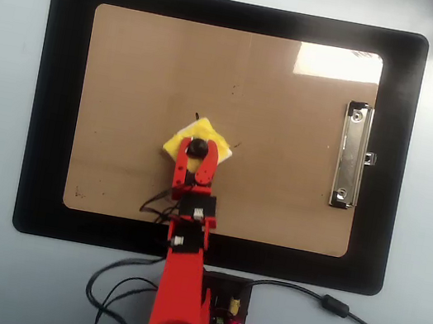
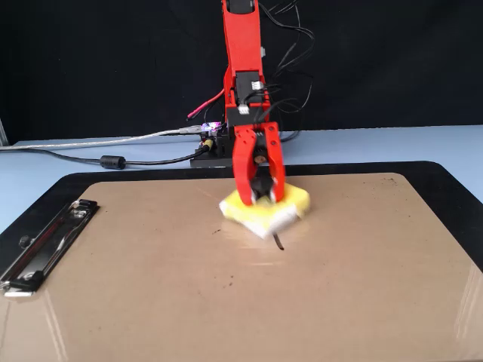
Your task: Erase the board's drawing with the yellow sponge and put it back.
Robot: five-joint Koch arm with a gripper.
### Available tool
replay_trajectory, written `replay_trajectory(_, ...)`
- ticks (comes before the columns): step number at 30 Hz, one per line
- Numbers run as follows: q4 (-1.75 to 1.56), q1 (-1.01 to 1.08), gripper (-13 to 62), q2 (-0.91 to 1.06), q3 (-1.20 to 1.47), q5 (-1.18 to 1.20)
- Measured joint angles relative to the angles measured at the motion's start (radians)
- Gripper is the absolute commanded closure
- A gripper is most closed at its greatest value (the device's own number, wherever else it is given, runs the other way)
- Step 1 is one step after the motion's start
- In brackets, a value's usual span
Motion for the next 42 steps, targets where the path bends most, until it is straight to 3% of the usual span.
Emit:
replay_trajectory(4, -0.003, -0.005, 57.4, -0.376, -0.365, 0.0)
replay_trajectory(7, -0.008, -0.008, 57.4, -0.38, -0.35, 0.0)
replay_trajectory(14, -0.017, -0.04, 57.4, 0.196, 0.278, 0.0)
replay_trajectory(17, 0.003, -0.057, 57.4, 0.273, 0.301, 0.002)
replay_trajectory(20, 0.006, -0.051, 57.4, 0.149, 0.178, 0.005)
replay_trajectory(25, -0.006, -0.046, 57.4, -0.311, -0.344, 0.002)
replay_trajectory(28, -0.012, -0.055, 57.4, -0.336, -0.377, 0.0)
replay_trajectory(35, 0.002, -0.063, 57.4, 0.086, 0.107, 0.0)
replay_trajectory(42, 0.428, -0.201, 57.4, 0.463, 0.02, -0.002)
